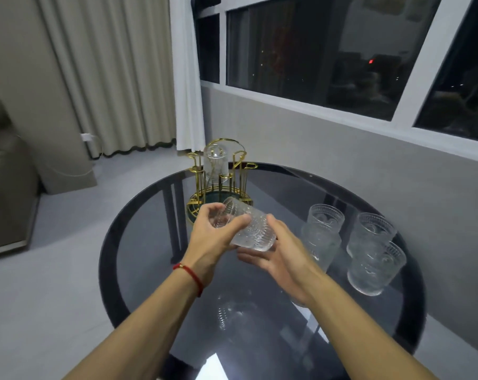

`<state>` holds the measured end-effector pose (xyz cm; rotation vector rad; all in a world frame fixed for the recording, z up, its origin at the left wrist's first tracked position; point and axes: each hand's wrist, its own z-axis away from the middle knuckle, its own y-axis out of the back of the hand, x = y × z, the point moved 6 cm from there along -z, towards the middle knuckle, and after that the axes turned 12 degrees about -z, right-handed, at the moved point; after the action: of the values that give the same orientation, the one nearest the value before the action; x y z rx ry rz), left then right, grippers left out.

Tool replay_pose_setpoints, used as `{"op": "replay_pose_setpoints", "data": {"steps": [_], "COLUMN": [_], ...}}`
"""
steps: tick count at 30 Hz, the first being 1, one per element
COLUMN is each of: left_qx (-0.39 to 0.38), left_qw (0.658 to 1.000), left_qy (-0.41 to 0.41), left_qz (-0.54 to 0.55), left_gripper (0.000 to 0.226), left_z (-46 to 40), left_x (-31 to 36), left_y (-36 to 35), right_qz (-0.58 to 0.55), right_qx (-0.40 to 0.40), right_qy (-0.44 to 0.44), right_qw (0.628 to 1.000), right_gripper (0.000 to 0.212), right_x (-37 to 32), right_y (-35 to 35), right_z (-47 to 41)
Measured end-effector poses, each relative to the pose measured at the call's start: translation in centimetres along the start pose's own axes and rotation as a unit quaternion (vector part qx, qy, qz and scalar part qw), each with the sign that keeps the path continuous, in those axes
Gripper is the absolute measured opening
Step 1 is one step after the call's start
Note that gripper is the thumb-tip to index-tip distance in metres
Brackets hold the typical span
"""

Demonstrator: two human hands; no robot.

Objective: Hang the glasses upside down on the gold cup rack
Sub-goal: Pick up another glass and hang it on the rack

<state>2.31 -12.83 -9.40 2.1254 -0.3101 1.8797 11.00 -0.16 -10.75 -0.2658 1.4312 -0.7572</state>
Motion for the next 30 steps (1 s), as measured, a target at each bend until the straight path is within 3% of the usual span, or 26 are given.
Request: {"op": "replay_pose_setpoints", "data": {"steps": [4, 6, 8, 11, 13, 16, 19, 30], "left_qx": [-0.027, -0.044, -0.035, -0.033, -0.043, -0.040, -0.030, -0.021], "left_qw": [0.990, 0.979, 0.960, 0.872, 0.825, 0.799, 0.786, 0.779], "left_qy": [-0.066, -0.078, -0.089, -0.132, -0.123, -0.122, -0.123, -0.123], "left_qz": [-0.124, -0.181, -0.264, -0.470, -0.550, -0.588, -0.606, -0.614], "left_gripper": [0.056, 0.044, 0.050, 0.062, 0.064, 0.068, 0.068, 0.066], "left_z": [-1.8, -2.9, -4.2, -5.8, -6.2, -6.4, -6.6, -6.8], "left_x": [-1.4, -2.6, -4.1, -6.7, -8.6, -9.7, -9.9, -10.0], "left_y": [0.6, 0.8, 1.2, 0.7, 0.1, -0.4, -0.5, -0.6], "right_qz": [0.096, 0.204, 0.285, 0.275, 0.279, 0.273, 0.279, 0.425], "right_qx": [0.022, 0.073, 0.112, 0.148, 0.200, 0.254, 0.258, 0.117], "right_qy": [0.104, 0.196, 0.268, 0.329, 0.349, 0.364, 0.355, 0.296], "right_qw": [0.990, 0.956, 0.913, 0.891, 0.872, 0.853, 0.854, 0.847], "right_gripper": [0.041, 0.051, 0.060, 0.062, 0.062, 0.063, 0.066, 0.080], "right_x": [-1.9, -3.9, -6.0, -9.2, -11.7, -15.1, -17.3, -17.8], "right_y": [-0.2, 0.0, 0.1, 0.3, 0.6, 0.9, 0.0, -3.4], "right_z": [-1.7, -2.1, -2.1, -2.9, -4.7, -8.4, -13.0, -22.5]}}
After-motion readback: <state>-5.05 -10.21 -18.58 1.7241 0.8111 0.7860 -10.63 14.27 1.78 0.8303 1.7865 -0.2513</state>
